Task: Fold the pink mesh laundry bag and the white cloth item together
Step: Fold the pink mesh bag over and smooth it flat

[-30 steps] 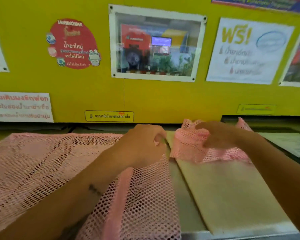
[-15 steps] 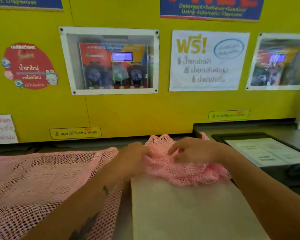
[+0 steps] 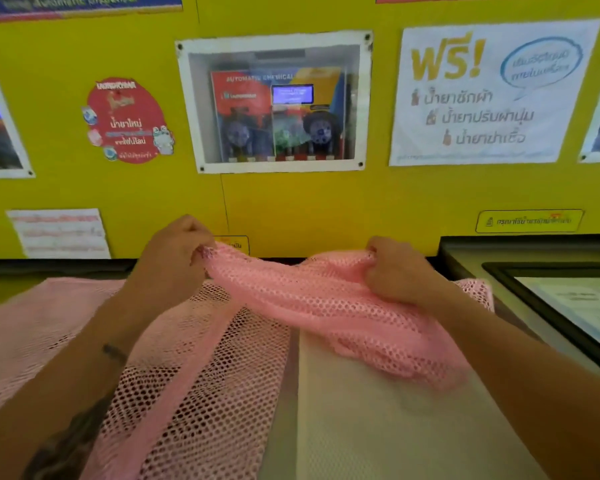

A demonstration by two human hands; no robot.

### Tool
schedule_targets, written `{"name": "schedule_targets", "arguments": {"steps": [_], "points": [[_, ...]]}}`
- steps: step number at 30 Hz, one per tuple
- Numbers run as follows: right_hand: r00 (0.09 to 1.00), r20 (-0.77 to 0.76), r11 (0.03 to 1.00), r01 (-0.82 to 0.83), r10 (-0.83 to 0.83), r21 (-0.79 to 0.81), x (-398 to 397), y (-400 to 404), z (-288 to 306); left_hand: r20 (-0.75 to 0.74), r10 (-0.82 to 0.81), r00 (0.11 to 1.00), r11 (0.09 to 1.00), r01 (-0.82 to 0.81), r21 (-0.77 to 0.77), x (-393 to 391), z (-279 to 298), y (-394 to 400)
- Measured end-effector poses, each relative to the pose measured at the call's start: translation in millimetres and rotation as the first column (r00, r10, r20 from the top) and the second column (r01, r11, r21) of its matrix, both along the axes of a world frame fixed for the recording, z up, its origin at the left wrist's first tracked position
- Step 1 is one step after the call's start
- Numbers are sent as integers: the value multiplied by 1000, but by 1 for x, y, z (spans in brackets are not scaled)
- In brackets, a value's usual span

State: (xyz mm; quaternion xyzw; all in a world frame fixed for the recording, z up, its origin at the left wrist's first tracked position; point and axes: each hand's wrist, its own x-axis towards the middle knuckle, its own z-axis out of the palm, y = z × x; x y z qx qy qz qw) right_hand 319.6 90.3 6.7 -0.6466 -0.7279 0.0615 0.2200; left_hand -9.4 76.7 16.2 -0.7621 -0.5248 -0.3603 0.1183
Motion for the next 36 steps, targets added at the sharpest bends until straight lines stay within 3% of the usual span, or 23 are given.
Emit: {"name": "schedule_targets", "arguments": {"steps": [2,4,6,8,10,11,12,14,16,17,20,22,24,29,31,33,34,36], "points": [[995,-94,976,62,-44,208,-17,-4,9,-19,57,998,997,-58,-48,-28,-14,2],[988,-141,956,99,-62,277,-30,-4,21,-15,128,992,987,-129,-98,-55,-26,2],[995,-51,986,98,-91,134,-37,0,29,1,221,975,961,-218,-168,-79,-34,1],[994,41,994,106,-105,-13,-38,3,32,-39,341,939,881,-334,-336,-87,-37,-1],[992,15,992,126,-126,28,-43,5,32,-130,459,879,764,-465,-447,-82,-36,-11],[992,15,990,125,-126,57,-47,6,31,-122,453,883,772,-457,-442,-75,-35,-15],[993,39,993,109,-111,37,-51,6,30,-73,389,918,828,-383,-409,-66,-34,-20],[992,112,997,56,-48,-61,-61,3,29,61,120,991,920,-88,-381,-45,-30,-32],[988,151,994,-8,25,-112,-67,-4,32,99,-137,986,852,168,-496,-21,-27,-44],[984,167,987,-38,64,-156,-69,-10,36,80,-210,974,794,218,-568,-9,-27,-47],[920,351,938,-47,174,-344,-65,-31,44,-31,-257,966,682,158,-714,20,-38,-45],[864,457,915,-12,213,-403,-58,-44,41,-116,-220,969,740,88,-666,26,-43,-37],[817,535,934,-10,214,-358,-51,-53,35,-188,-164,968,854,44,-518,23,-43,-27],[786,607,993,-91,114,-69,-48,-61,30,2,-27,1000,990,27,-137,-7,-26,-4],[866,478,981,-191,148,42,-54,-60,35,20,75,997,994,-73,-76,-25,-20,5],[932,228,957,-291,281,8,-69,-61,42,-3,171,985,972,-169,-166,-47,-20,11],[933,44,933,-357,358,-30,-79,-64,47,-34,190,981,947,-193,-256,-56,-19,11],[827,-331,850,-514,454,-117,-105,-71,54,-47,170,984,880,-173,-443,-73,-18,7]]}}
